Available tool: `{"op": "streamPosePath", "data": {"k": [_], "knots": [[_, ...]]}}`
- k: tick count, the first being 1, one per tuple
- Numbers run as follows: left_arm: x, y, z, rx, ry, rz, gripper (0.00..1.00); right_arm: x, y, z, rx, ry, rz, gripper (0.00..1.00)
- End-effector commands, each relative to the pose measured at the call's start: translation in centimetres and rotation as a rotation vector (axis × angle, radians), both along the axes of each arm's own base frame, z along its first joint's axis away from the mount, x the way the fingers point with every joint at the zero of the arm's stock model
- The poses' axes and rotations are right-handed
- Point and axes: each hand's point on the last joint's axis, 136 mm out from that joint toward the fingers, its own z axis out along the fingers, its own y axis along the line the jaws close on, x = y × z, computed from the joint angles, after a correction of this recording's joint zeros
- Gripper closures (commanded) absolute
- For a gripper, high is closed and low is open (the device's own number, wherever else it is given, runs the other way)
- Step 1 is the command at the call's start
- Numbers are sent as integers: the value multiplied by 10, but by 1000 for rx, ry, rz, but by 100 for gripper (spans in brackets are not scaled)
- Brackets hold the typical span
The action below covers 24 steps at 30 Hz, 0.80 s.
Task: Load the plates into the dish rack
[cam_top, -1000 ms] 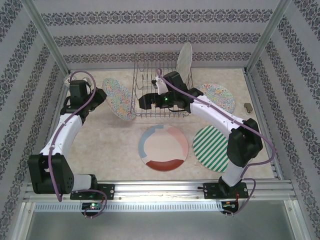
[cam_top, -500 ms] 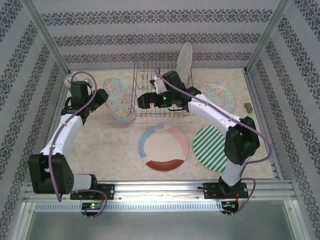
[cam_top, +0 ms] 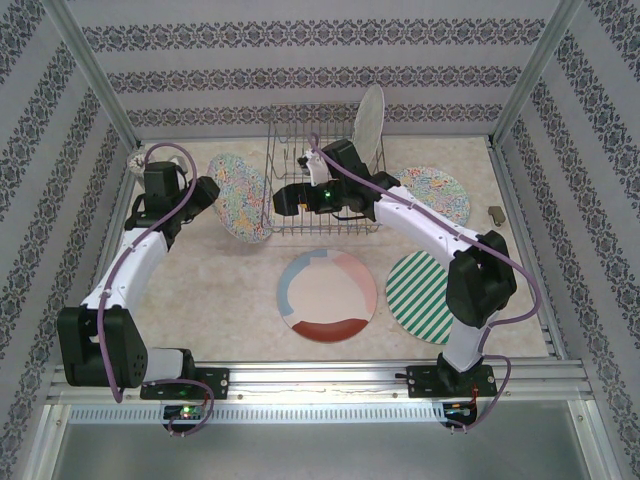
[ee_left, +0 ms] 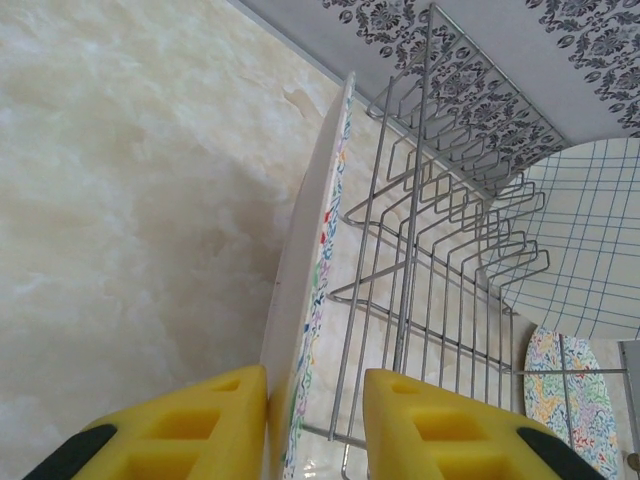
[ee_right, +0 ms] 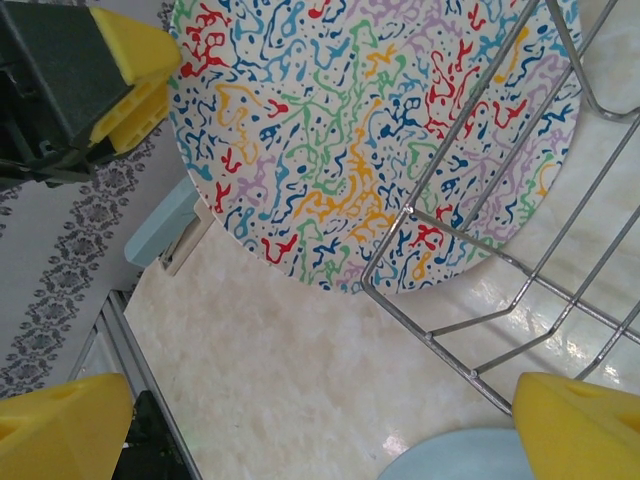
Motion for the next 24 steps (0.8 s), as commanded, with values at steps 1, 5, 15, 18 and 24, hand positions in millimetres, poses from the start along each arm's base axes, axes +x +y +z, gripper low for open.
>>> {"op": "streamPosePath", "data": {"k": [1, 5, 15, 18, 24], "knots": [[5, -10, -3, -9, -13, -28, 72, -1, 7, 5, 13, -8, 34, 2], [6, -11, -8, -2, -2, -29, 78, -1, 7, 4, 12, -5, 36, 2], [4, -7, -6, 25, -1, -17, 96, 1, 8, 1, 15, 2, 39, 2], [3, -5, -3, 40, -5, -15, 98, 1, 8, 1, 14, 2, 38, 2], [-3, 1, 11, 96, -20, -7, 100, 0, 8, 2, 15, 4, 35, 2]]}}
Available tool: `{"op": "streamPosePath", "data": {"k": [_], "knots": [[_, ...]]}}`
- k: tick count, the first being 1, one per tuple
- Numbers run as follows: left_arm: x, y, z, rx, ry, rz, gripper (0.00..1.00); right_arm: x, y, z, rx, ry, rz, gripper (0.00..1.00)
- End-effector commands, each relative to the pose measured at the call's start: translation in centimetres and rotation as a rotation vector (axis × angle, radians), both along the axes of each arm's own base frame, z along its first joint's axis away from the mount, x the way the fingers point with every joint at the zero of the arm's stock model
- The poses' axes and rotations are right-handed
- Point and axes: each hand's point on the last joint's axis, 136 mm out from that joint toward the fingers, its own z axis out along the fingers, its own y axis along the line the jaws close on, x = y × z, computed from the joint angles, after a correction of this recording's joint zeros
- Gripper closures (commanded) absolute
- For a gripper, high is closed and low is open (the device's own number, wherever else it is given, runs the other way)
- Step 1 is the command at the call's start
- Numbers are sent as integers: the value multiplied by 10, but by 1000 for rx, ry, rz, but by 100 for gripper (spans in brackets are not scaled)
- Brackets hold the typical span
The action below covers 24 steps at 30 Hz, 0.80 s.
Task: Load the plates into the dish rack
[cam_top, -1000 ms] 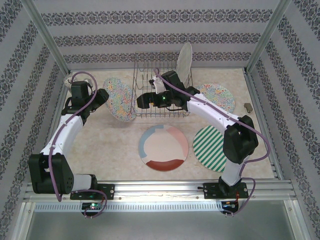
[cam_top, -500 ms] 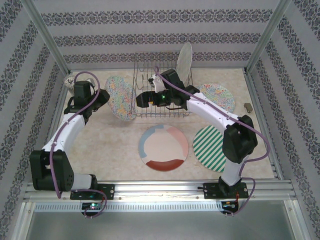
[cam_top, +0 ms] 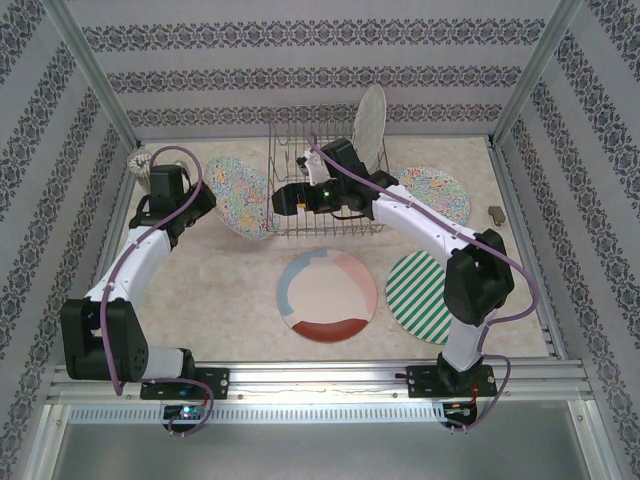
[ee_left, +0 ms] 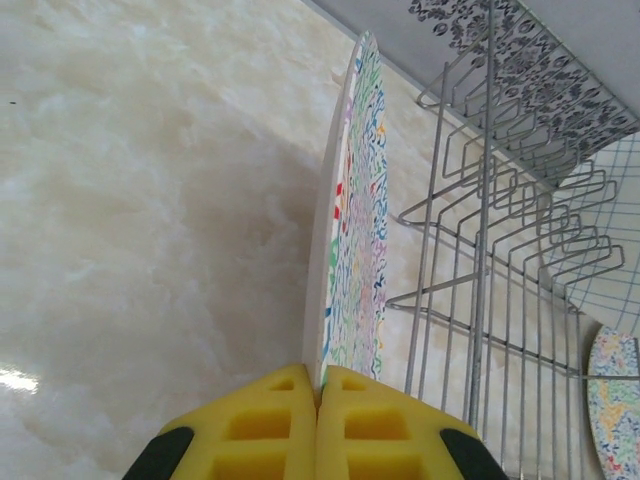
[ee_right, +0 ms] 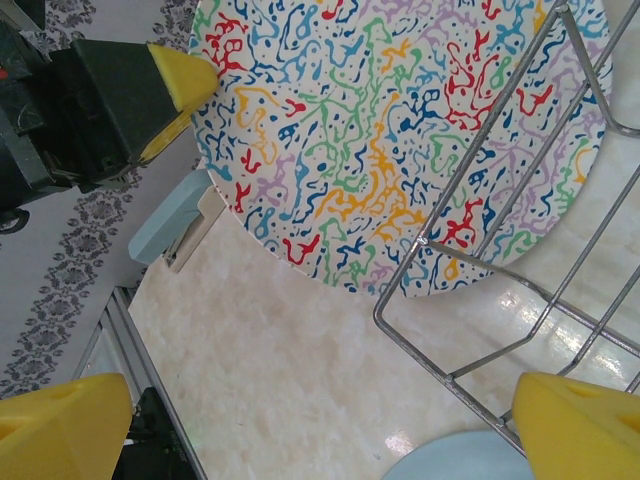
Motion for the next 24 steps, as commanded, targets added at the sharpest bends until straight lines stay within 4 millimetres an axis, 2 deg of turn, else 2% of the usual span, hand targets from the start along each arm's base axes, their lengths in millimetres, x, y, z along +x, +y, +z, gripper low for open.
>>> {"op": "streamPosePath", "data": {"k": [1, 14, 24], "knots": [[-2, -7, 36, 33, -84, -38, 100, 0, 5, 6, 15, -10, 24, 2], [-30, 8, 77, 138, -151, 0, 100, -15, 11, 28, 28, -29, 32, 2], [-70, 25, 121, 261, -218, 40, 100, -35, 6, 48, 46, -48, 23, 2]]}}
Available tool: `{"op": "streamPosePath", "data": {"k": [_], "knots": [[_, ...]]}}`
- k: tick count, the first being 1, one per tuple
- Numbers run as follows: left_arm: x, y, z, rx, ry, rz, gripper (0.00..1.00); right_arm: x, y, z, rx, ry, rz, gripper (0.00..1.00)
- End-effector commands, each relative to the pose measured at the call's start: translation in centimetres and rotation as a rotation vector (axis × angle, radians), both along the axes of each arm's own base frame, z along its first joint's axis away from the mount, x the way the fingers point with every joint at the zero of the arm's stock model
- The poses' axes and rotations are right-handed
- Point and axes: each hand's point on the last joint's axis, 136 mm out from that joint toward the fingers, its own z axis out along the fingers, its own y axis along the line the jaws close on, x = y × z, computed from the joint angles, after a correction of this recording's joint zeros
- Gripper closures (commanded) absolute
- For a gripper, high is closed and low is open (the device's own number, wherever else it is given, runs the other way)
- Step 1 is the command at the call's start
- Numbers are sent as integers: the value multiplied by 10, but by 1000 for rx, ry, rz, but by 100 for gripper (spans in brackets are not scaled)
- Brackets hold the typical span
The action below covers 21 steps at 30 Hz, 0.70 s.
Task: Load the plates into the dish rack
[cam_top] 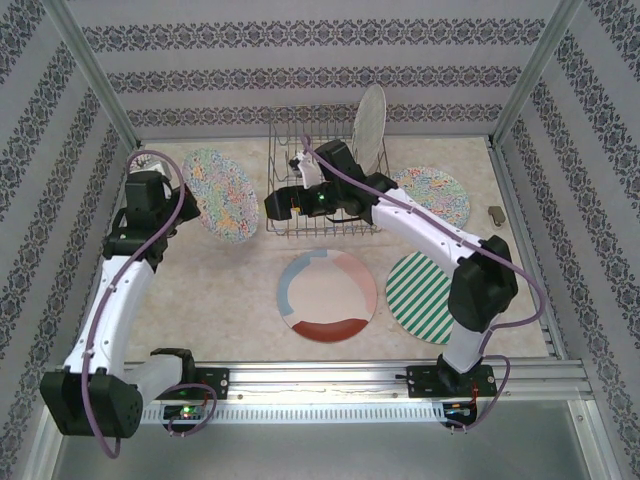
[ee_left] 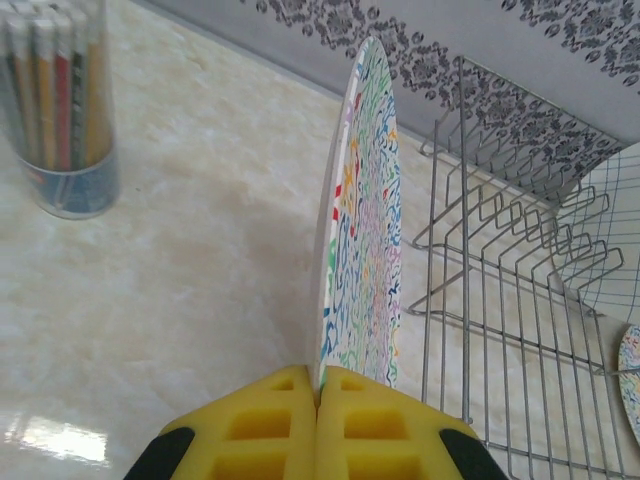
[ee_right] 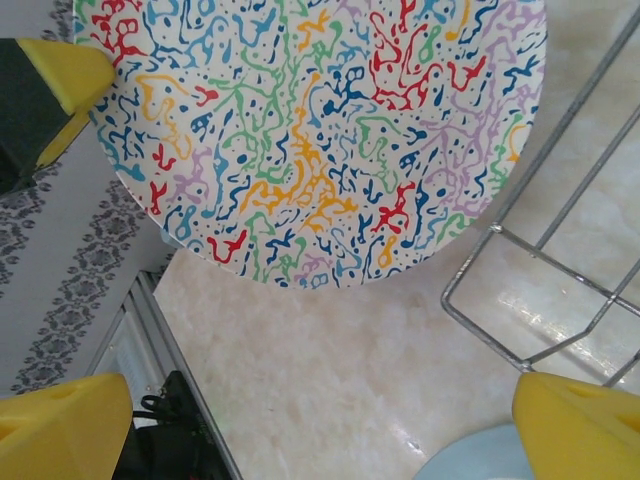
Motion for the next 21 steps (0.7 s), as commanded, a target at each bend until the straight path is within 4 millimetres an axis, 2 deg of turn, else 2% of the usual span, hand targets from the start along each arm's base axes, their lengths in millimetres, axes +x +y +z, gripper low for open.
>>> {"op": "streamPosePath", "data": {"k": [1, 5, 11, 21], "knots": [[-13, 5, 47, 64, -112, 4, 100, -12, -7, 24, 24, -25, -22, 2], [-25, 5, 65, 81, -141, -6, 100, -20, -14, 36, 33, -46, -41, 2], [-38, -8, 89, 32, -185, -75, 100, -35, -35, 55, 49, -83, -78, 2], [-36, -51, 122, -136, -285, -282, 100, -53, -94, 75, 47, -102, -170, 2]]}}
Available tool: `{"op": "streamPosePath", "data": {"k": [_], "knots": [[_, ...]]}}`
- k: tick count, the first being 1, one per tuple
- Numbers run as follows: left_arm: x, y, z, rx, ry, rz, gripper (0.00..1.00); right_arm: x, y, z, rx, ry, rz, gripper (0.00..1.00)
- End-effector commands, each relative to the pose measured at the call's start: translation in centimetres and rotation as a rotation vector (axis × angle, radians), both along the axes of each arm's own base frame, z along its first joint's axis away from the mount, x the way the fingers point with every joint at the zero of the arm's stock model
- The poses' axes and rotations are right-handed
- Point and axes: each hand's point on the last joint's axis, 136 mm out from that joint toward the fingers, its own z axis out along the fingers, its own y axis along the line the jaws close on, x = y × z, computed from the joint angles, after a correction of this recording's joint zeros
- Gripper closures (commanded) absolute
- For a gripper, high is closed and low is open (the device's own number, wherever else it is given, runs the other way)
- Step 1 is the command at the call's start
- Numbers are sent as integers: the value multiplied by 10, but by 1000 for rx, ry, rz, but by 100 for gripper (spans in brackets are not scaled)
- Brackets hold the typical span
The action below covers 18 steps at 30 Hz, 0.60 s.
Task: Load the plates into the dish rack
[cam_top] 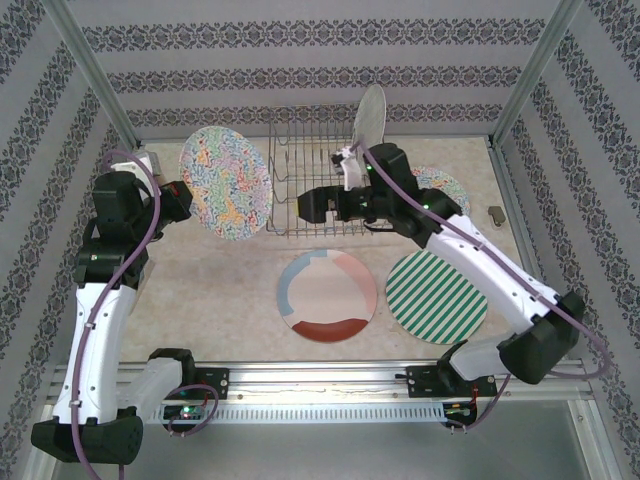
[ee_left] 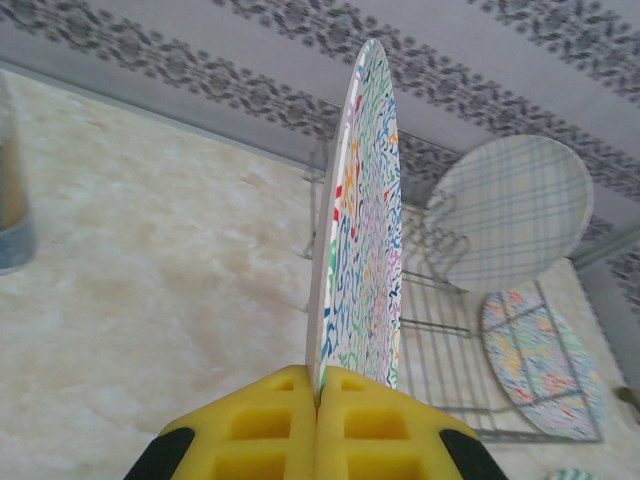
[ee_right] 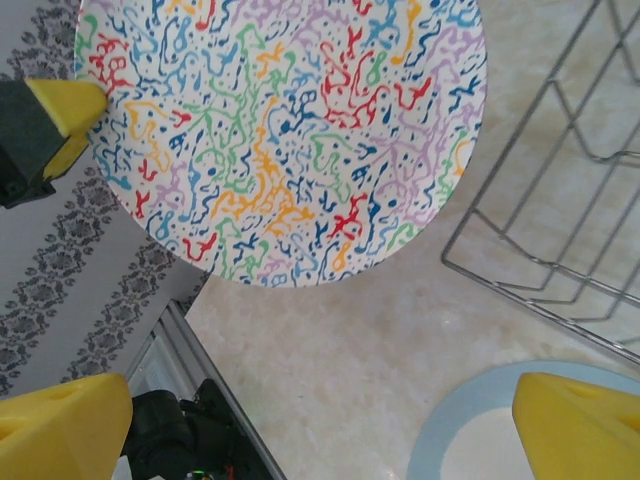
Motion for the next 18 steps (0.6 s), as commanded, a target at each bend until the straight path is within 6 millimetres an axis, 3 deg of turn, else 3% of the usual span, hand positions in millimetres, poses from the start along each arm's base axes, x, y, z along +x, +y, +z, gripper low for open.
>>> {"op": "streamPosePath", "data": {"k": [1, 7, 18], "knots": [[4, -21, 46, -87, -143, -115, 100, -7, -24, 3, -6, -10, -47, 2], [19, -37, 54, -150, -165, -206, 100, -6, -53, -3, 3, 4, -113, 2], [39, -70, 64, -272, -200, -418, 100, -12, -65, -11, 63, 10, -100, 2]]}}
